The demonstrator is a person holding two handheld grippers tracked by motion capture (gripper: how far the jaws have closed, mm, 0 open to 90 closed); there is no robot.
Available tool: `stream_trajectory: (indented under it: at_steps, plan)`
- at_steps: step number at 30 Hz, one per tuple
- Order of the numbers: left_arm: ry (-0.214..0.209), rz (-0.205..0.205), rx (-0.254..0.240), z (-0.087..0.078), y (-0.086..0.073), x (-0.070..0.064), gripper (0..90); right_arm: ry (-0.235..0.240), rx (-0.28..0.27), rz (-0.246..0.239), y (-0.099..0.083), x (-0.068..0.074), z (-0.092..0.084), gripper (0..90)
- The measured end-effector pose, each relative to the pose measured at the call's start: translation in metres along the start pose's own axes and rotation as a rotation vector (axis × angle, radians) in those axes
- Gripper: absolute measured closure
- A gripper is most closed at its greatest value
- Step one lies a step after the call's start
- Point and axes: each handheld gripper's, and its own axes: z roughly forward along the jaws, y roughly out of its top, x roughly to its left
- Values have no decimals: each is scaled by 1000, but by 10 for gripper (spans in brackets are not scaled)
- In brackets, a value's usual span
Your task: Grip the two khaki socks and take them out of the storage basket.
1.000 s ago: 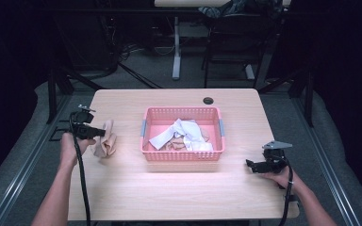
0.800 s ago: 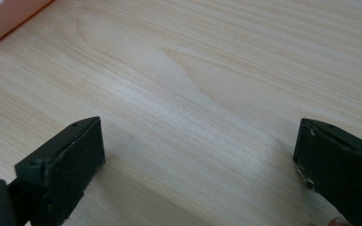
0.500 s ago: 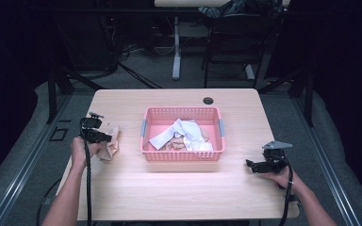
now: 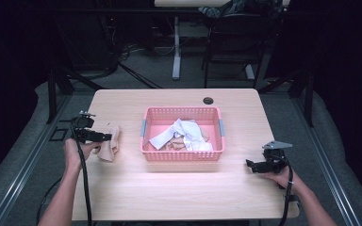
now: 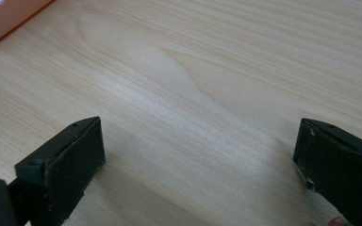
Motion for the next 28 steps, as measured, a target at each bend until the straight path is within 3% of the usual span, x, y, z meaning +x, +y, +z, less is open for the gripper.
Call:
stream_trajectory:
  at_steps: [3,8,20,28]
  plan:
    - [-13,-4,-30,-14,-5,-4,150,0,1,0,0,0,0,17]
    - [-2,9,-40,-22,-18,-12,101,0,0,0,0,0,0,17]
    - [42,-10,-9,-15,-50,-13,17,0,-2,2,0,0,0,17]
    - [54,-17,-12,-11,-53,-9,0,0,0,0,0,0,0,17]
